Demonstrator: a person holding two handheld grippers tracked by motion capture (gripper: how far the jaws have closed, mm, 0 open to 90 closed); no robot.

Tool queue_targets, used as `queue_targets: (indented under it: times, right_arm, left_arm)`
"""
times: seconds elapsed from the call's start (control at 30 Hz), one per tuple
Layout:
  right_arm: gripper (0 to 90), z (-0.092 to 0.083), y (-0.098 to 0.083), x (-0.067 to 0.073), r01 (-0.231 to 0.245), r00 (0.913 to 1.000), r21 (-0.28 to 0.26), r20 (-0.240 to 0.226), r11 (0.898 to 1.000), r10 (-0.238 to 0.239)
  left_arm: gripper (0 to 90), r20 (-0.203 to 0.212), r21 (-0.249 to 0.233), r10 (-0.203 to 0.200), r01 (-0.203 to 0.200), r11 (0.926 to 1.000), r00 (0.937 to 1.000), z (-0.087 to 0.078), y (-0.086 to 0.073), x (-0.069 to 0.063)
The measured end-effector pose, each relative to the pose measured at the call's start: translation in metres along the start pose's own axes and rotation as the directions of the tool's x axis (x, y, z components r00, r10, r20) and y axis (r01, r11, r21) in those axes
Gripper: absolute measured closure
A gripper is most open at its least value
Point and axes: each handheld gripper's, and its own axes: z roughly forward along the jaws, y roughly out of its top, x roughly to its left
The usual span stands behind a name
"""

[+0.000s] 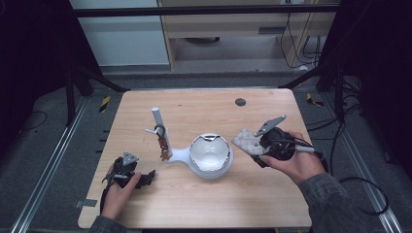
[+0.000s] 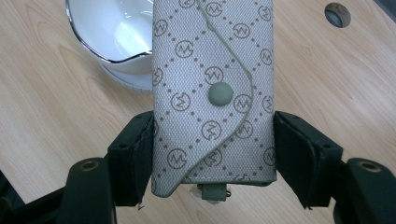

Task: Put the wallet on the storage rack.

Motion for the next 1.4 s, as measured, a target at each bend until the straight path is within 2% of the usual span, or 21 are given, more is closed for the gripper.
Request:
queue_targets:
  times: [0.57, 1.4]
  right_arm:
    - [32.8, -0.003, 0.014, 0.019, 0.062, 0.9977, 0.006, -0.027, 0.998, -0.062]
    - [32.8, 0.005, 0.026, 0.044, 0.131, 0.9887, 0.037, -0.078, 0.991, -0.128]
  left_arm:
    - [0.0, 0.002, 0.002, 0.002, -0.002, 1.0, 1.0, 0.0, 0.0, 0.0]
    - [0.0, 0.0, -0.004, -0.004, 0.004, 1.0, 1.0, 0.0, 0.0, -0.001]
